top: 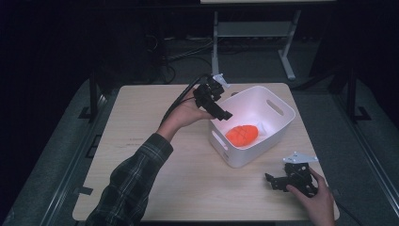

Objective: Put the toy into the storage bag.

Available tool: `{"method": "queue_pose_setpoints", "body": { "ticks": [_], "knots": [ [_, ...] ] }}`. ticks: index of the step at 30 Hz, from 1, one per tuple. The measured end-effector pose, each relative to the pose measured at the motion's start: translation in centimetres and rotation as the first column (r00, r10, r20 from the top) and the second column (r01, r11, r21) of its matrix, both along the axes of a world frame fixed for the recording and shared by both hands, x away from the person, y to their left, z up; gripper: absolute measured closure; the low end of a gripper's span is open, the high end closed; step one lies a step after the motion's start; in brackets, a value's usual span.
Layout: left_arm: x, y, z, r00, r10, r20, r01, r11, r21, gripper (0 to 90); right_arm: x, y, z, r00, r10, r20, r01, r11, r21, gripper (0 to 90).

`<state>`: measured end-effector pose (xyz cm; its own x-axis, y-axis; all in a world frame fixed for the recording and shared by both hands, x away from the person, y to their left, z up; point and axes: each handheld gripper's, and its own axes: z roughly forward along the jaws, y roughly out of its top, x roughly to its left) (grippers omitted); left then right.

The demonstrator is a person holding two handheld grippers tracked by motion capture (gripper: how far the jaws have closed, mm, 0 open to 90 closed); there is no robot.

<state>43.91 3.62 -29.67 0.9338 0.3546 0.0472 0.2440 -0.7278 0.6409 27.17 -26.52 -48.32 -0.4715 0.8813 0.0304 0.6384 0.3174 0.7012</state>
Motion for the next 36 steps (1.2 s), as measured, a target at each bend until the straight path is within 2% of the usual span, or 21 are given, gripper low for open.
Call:
{"method": "queue_pose_setpoints", "body": {
  "ticks": [21, 29, 36],
  "knots": [
    [-3.1, 5.8, -0.8, 0.9981, 0.059, 0.015, -0.059, 0.9976, -0.036, 13.9, 0.0, 0.0, 0.0, 1.0000, 0.000, 0.001, 0.000, 1.000, -0.001, 0.2],
    [-4.6, 7.9, -1.7, 0.9966, 0.079, 0.022, -0.078, 0.9956, -0.052, 14.0, 0.0, 0.0, 0.0, 1.0000, 0.001, 0.001, -0.001, 1.000, -0.002, 0.2],
    [-6.2, 9.9, -3.0, 0.9932, 0.115, 0.017, -0.113, 0.9897, -0.087, 14.2, 0.0, 0.0, 0.0, 1.0000, 0.001, 0.001, -0.001, 1.000, -0.001, 0.2]
  ]
}}
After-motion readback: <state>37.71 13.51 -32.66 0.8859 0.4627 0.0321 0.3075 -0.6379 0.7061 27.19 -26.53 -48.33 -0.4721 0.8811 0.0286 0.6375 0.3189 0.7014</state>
